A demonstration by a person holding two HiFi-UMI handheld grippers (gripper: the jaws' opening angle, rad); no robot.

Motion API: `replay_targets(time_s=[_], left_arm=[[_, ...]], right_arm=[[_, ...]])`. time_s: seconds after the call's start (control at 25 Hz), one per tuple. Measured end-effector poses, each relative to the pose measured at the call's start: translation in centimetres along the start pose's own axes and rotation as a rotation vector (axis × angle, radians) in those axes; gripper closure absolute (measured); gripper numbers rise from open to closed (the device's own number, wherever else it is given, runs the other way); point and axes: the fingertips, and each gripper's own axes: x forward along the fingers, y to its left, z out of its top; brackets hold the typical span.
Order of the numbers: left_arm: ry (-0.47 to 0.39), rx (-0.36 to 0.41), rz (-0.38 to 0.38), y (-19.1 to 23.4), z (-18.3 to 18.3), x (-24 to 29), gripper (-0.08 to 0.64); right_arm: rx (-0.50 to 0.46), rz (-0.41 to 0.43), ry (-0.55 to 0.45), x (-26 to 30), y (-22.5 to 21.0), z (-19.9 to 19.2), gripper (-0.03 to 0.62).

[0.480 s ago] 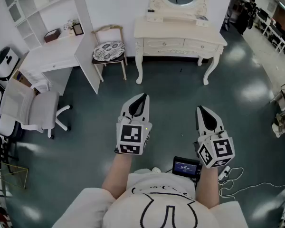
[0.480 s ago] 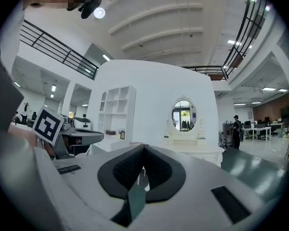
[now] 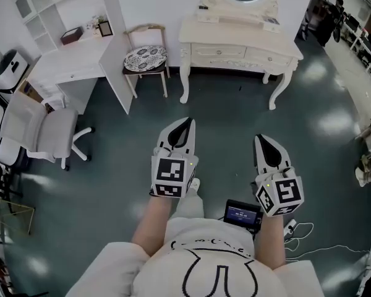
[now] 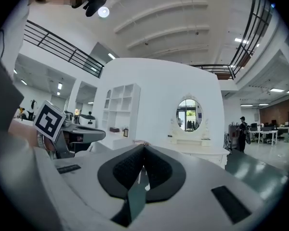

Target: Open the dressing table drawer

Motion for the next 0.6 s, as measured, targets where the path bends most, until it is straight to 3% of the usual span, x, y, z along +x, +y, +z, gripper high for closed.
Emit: replay_targets(time_s=[0.24,0.6], left_arm=[[0.006,0.008,0.028,1.5,0.0,2.6,0.541],[-0.029,-0.053,0.034,4.2,0.9,11.0,0.541]], right_arm=[[0.018,-0.001,-0.021,2.5,-1.5,0.1,0.571],[0.031,-0.011,-0.013,8.9,-6.0,0.1,0.571]])
